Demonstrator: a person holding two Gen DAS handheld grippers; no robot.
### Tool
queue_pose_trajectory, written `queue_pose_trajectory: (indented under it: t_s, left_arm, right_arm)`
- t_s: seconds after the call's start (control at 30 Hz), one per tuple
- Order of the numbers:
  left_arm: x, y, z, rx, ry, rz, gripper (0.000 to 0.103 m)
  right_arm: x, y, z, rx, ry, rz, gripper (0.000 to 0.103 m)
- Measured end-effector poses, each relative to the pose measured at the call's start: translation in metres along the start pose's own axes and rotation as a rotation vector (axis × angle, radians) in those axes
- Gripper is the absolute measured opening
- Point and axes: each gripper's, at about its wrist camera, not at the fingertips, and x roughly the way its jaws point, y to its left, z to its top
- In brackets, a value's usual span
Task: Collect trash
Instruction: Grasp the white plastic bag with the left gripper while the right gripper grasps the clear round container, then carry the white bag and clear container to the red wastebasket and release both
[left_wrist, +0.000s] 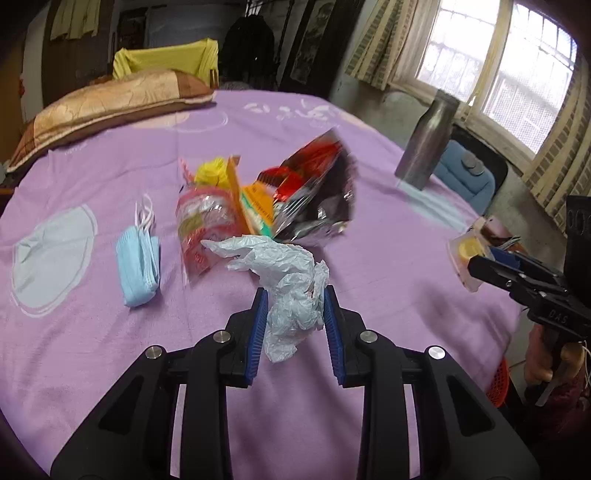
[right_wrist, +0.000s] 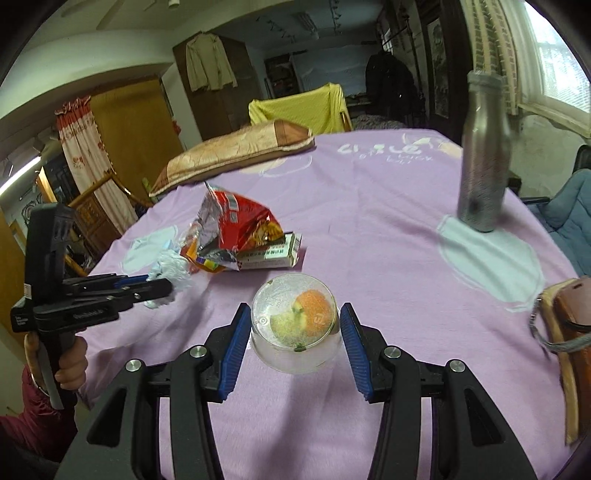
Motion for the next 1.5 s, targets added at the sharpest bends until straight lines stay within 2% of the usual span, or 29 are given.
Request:
queue_pose_trajectory:
  t_s: [0.3,0.53,0.83,1.03,1.27,1.37,1.43,1.47,1.5]
  left_arm:
    - [-0.032,-0.053,0.0,0.062,-0.068,-0.046,0.031]
    - [-0.042,-0.109,-0.007,0.13,-0.096,-0.128,0.031]
    - [-0.034,-0.186,-0.017,0.229,-0.068,-0.216,0.031]
    - [-0.02,-0.238,-0.027,0.295,-0.028,-0.287,0.031]
    - [0.011,-0.305,-0.044,0.389,0.064,-0.368,0.031]
    - [0.026,-0.332,-0.054,0.435,0.11,-0.394,0.031]
    - [0.038,-0.353,-0.061,0.465,0.145,-0.415,0.031]
    - [0.043,-0.361,-0.064,0.477,0.16,-0.423,0.031]
    - [0.049,-0.37,-0.068,0.491,0.177,-0.432,0.031]
  right_arm:
    - [-0.068,-0.007,-0.015,0.003,-0.098,-0.04,0.049]
    - [-0.126,-0.029,-0.041,0.037,-0.164,-0.104,0.049]
    - [-0.189,-0.07,-0.083,0.117,-0.221,-0.194,0.049]
    - [-0.23,-0.11,-0.126,0.208,-0.249,-0.285,0.049]
    - [-0.253,-0.166,-0.182,0.331,-0.211,-0.391,0.049]
    - [-0.25,-0.189,-0.209,0.385,-0.159,-0.426,0.049]
    - [-0.239,-0.205,-0.228,0.425,-0.092,-0.436,0.05]
    - [-0.235,-0.21,-0.235,0.439,-0.065,-0.437,0.054]
    - [-0.231,-0.216,-0.242,0.458,-0.049,-0.437,0.065]
